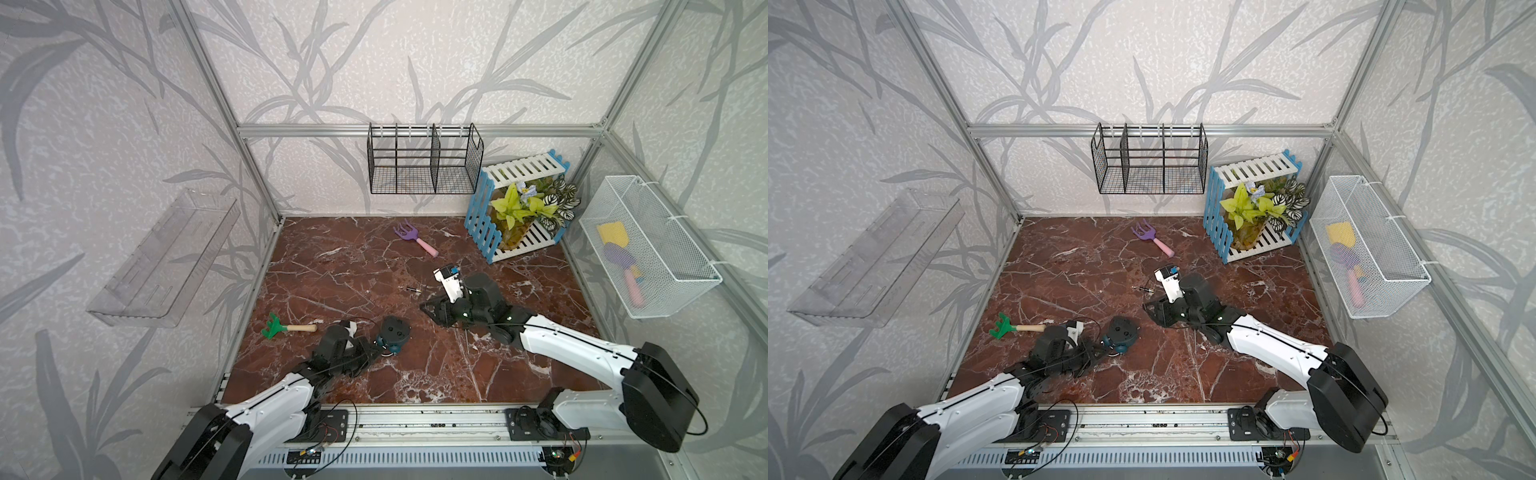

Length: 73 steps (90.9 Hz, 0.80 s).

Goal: Remove the battery from the alarm
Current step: Adjust the alarm at the center of the board.

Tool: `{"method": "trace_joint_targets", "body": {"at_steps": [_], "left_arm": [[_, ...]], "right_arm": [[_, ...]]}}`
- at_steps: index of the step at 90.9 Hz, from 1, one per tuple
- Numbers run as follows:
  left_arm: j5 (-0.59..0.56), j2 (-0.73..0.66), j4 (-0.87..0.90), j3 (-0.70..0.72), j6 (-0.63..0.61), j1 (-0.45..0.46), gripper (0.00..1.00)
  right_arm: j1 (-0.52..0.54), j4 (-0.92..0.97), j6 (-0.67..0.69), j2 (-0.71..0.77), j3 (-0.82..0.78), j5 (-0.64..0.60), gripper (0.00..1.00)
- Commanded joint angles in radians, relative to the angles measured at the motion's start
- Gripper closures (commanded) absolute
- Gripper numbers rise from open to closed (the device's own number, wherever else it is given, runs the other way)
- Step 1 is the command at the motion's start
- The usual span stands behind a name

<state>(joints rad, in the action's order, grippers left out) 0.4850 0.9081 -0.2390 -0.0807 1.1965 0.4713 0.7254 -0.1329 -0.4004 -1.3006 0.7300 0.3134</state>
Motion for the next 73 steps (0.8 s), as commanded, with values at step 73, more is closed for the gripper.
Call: {"method": "trace_joint_targets", "body": {"at_steps": [73], "left_arm": [[0.071,-0.092,0.515,-0.451,0.372,-0.037,1.0]], "right_arm": [[0.124,0.225,-0.155,-0.549,0.357,0.193,0.62]]}}
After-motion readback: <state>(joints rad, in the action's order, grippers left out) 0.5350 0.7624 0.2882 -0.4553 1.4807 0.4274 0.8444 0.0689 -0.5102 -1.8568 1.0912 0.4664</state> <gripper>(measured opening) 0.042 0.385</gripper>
